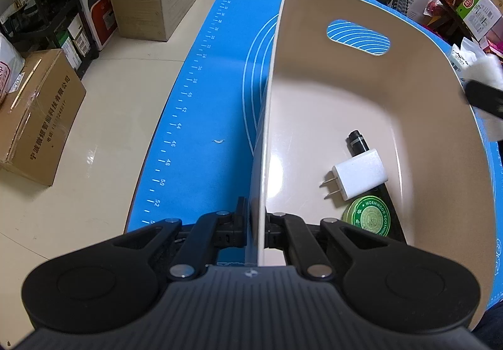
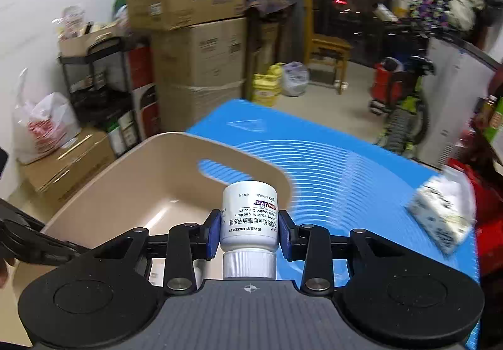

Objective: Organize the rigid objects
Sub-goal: 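Carry the white pill bottle with the right tool and release it into the bin, then move the right tool to the black TV remote and grasp it, then lift the black remote with the right tool and drop it into the bin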

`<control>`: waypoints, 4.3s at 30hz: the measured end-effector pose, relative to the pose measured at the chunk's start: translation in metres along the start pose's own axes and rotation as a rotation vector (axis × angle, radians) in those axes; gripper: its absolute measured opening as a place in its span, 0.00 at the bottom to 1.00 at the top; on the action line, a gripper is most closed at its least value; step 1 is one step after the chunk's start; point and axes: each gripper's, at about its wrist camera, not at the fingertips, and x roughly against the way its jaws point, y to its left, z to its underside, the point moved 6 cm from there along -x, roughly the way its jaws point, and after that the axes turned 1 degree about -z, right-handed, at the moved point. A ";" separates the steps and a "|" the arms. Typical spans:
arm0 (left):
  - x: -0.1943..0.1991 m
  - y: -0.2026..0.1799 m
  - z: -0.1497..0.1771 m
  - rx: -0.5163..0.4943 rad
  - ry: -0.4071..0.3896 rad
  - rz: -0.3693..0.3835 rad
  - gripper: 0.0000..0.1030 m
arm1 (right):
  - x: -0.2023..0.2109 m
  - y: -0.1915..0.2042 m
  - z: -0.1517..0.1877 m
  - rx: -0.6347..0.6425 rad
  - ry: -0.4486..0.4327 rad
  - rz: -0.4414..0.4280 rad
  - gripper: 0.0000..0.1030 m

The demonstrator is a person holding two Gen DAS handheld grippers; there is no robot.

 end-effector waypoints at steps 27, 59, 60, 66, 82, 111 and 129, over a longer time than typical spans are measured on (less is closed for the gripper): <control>-0.001 0.000 -0.001 -0.007 0.000 -0.008 0.05 | -0.093 0.090 0.054 0.203 0.376 -0.033 0.51; -0.001 0.002 -0.001 -0.007 -0.002 -0.009 0.06 | 0.077 -0.107 0.092 -0.165 0.080 0.288 0.84; -0.001 0.002 0.000 -0.007 -0.002 -0.010 0.06 | 0.078 -0.113 0.099 -0.173 0.090 0.304 0.85; -0.001 0.002 0.000 -0.008 -0.002 -0.012 0.06 | 0.062 -0.138 0.141 -0.253 0.165 0.343 0.86; -0.001 0.002 0.000 -0.008 -0.002 -0.011 0.06 | 0.010 -0.150 0.200 -0.315 0.262 0.376 0.86; -0.002 0.002 0.000 -0.008 -0.003 -0.012 0.06 | 0.003 -0.151 0.197 -0.314 0.126 0.330 0.52; -0.001 0.000 -0.001 -0.008 -0.003 -0.013 0.06 | 0.032 -0.135 0.152 -0.286 0.019 0.334 0.51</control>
